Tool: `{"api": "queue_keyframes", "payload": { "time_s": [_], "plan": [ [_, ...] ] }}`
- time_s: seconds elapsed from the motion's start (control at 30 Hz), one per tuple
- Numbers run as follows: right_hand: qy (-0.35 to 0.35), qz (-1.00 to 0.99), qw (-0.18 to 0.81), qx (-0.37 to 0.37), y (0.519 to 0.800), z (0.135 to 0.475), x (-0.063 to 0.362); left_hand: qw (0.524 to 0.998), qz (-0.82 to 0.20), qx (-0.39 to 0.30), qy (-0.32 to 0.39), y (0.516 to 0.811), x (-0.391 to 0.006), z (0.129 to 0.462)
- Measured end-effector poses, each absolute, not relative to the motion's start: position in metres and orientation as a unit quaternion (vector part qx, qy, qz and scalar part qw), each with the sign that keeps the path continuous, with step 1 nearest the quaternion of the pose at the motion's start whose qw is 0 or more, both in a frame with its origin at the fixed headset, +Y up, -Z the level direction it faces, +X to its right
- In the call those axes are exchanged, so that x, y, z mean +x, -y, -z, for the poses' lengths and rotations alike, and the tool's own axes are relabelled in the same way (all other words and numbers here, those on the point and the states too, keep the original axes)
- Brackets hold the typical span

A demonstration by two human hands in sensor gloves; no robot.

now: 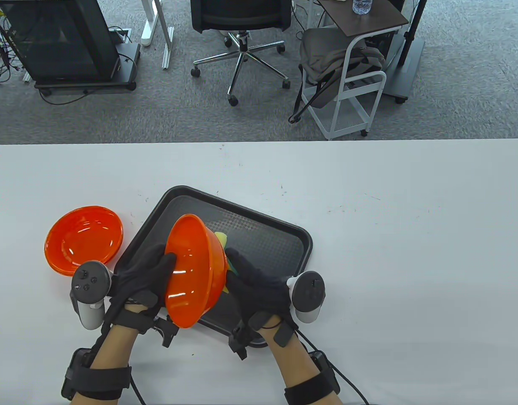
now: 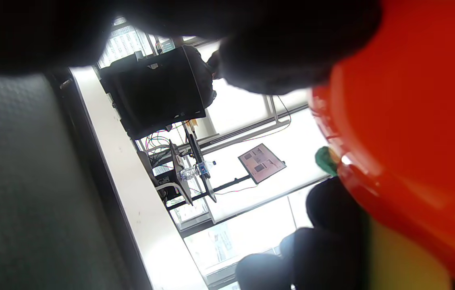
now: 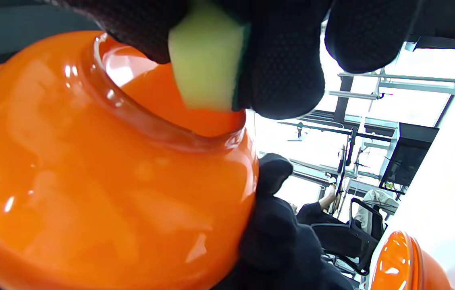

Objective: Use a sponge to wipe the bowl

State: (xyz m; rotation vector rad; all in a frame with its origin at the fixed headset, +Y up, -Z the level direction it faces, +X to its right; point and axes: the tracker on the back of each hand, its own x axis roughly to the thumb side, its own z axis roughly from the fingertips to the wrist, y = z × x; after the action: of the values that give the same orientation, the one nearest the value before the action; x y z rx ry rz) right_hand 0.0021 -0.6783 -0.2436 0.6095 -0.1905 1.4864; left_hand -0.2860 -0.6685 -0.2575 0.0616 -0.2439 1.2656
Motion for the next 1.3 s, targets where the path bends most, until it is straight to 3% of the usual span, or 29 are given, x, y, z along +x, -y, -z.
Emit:
{"api": "queue_keyframes", "payload": {
  "time_s": [0.43,0.67,1.03,1.3],
  "plan": [
    [0.002,-0.65,0.692,0.314,0.678,0.246,-0.006,0.785,-0.612,0.053,0.075,0.669,-0.306,0.26],
    [0.033,-0.609,0.738,0.287,0.678,0.246,0.001,0.791,-0.606,0.025,0.076,0.673,-0.304,0.263],
    [0.045,-0.657,0.701,0.276,0.682,0.247,0.003,0.77,-0.625,0.006,0.124,0.669,-0.289,0.26],
    [-0.013,-0.654,0.702,0.282,0.69,0.251,-0.004,0.793,-0.596,0.081,0.1,0.66,-0.299,0.257]
  ]
}}
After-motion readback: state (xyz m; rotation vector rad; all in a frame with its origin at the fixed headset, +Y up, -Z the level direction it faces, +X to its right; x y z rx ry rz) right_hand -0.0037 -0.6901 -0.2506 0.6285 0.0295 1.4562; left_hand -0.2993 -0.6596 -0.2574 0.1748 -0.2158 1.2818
